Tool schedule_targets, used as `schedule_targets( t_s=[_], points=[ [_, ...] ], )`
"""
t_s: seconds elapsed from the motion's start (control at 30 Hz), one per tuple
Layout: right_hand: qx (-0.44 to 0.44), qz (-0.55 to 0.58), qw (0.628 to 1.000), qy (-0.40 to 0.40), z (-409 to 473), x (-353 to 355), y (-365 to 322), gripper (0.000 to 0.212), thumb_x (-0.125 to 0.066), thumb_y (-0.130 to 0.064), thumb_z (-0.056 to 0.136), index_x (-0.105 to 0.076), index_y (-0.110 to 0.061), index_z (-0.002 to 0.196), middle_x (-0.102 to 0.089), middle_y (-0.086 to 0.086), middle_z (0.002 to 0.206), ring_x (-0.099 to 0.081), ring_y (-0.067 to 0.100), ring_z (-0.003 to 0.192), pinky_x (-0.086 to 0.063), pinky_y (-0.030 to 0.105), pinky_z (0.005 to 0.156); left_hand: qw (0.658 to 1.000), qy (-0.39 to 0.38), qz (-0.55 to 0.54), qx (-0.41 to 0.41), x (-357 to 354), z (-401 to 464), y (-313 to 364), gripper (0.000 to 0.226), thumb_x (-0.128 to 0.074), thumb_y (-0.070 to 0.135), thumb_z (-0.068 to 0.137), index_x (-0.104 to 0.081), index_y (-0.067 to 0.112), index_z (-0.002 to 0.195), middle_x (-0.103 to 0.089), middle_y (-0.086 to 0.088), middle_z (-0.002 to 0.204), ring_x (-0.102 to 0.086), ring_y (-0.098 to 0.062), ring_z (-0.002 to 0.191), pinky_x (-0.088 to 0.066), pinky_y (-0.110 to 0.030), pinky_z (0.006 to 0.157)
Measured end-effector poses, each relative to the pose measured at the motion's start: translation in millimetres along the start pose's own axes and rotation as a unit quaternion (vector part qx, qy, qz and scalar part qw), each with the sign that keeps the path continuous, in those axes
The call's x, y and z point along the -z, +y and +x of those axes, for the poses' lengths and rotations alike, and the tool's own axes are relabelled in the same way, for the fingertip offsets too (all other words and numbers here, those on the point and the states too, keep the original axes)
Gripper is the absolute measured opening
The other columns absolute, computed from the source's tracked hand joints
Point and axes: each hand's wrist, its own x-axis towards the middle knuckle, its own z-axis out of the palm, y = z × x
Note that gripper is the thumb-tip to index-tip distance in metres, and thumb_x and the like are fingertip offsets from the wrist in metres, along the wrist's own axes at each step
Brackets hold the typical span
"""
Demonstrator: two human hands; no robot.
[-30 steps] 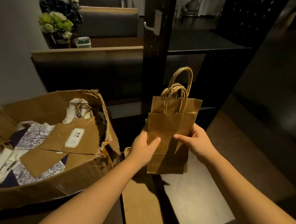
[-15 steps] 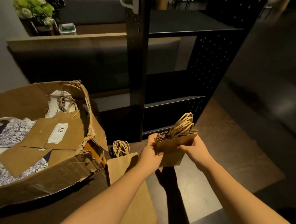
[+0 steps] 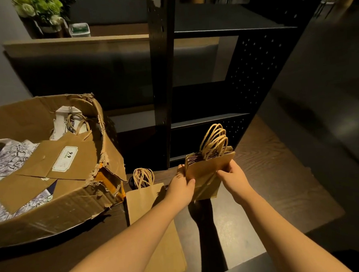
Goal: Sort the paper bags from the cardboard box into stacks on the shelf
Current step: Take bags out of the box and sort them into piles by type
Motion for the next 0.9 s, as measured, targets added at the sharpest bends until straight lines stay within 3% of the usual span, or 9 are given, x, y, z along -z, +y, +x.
schedule_targets(
  t_s=[0.2,0.27,0.33,0.4,0.47,0.53,0.6,0.73,0.9],
  points=[
    [0.074,0.012,0.997,0.004,-3,6,-7,0.031,-0.053,-0.003,0.094,-0.056,-0.029,0.111,-0.063,-0.006,0.111,-0.06,0.012,0.106,-0.05,0.029,0.091,0.998,0.019,0.029,-0.045,14,2,-1,0.021,-0.049,0.019,0.1,-0.056,0.014,0.119,-0.059,-0.001,0.11,-0.057,-0.02,0.107,-0.041,-0.022,0.09],
    [0.098,0.05,0.994,0.001,-6,3,-10,0.029,-0.055,-0.005,0.093,-0.058,-0.029,0.11,-0.066,-0.001,0.111,-0.063,0.012,0.104,-0.053,0.029,0.087,0.996,0.024,0.05,-0.074,24,0,-4,0.014,-0.048,0.025,0.1,-0.053,0.018,0.09,-0.055,0.001,0.084,-0.055,-0.015,0.079,-0.04,-0.019,0.066],
    [0.102,0.058,0.993,-0.011,-7,-5,-9,0.026,-0.056,-0.005,0.094,-0.059,-0.026,0.109,-0.067,0.001,0.11,-0.065,0.014,0.104,-0.054,0.031,0.087,0.995,0.028,0.057,-0.081,32,-6,-8,0.031,-0.046,0.027,0.101,-0.035,0.021,0.073,-0.038,0.004,0.07,-0.039,-0.009,0.061,-0.027,-0.021,0.053],
    [0.097,0.058,0.993,-0.031,-10,-16,-5,0.025,-0.056,-0.001,0.093,-0.06,-0.021,0.108,-0.068,0.003,0.108,-0.066,0.016,0.102,-0.054,0.03,0.087,0.997,0.0,0.032,-0.074,42,-12,-18,0.026,-0.045,0.024,0.102,-0.037,0.023,0.078,-0.042,0.005,0.077,-0.038,-0.005,0.064,-0.028,-0.018,0.056],
    [0.09,0.039,0.994,-0.057,-13,-28,3,0.023,-0.057,0.0,0.092,-0.061,-0.018,0.105,-0.069,0.003,0.103,-0.067,0.014,0.096,-0.054,0.028,0.083,0.998,-0.036,0.003,-0.054,53,-16,-36,0.004,-0.047,0.022,0.101,-0.05,0.021,0.104,-0.056,0.004,0.104,-0.049,-0.005,0.084,-0.037,-0.016,0.072],
    [0.076,0.004,0.993,-0.087,-18,-41,13,0.018,-0.058,-0.002,0.092,-0.061,-0.017,0.101,-0.069,0.002,0.097,-0.066,0.011,0.089,-0.053,0.023,0.077,0.998,-0.066,-0.018,-0.016,61,-19,-56,0.03,-0.049,0.023,0.1,-0.046,0.022,0.13,-0.056,0.004,0.125,-0.054,-0.011,0.104,-0.046,-0.026,0.088],
    [0.051,-0.021,0.992,-0.114,-22,-57,23,0.014,-0.06,-0.005,0.092,-0.061,-0.016,0.1,-0.069,0.003,0.096,-0.066,0.014,0.089,-0.054,0.025,0.076,0.996,-0.077,-0.032,0.025,69,-23,-77,0.038,-0.051,0.024,0.099,-0.042,0.027,0.136,-0.055,0.005,0.13,-0.055,-0.016,0.114,-0.05,-0.039,0.096],
    [-0.017,-0.103,0.981,-0.161,-26,-89,39,0.011,-0.062,-0.017,0.092,-0.06,-0.018,0.102,-0.068,-0.001,0.099,-0.065,0.017,0.092,-0.055,0.034,0.082,0.992,-0.065,-0.026,0.102,78,-29,-118,0.031,-0.06,0.022,0.093,-0.042,0.027,0.118,-0.058,0.002,0.117,-0.062,-0.021,0.103,-0.06,-0.045,0.075],
    [-0.027,-0.241,0.947,-0.212,-24,-119,46,0.025,-0.062,-0.026,0.091,-0.053,-0.02,0.114,-0.063,-0.005,0.105,-0.061,0.015,0.096,-0.053,0.033,0.085,0.986,-0.043,-0.002,0.163,81,-40,-145,0.028,-0.063,0.02,0.09,-0.042,0.024,0.109,-0.058,0.001,0.106,-0.063,-0.02,0.095,-0.061,-0.04,0.068]
  ],
)
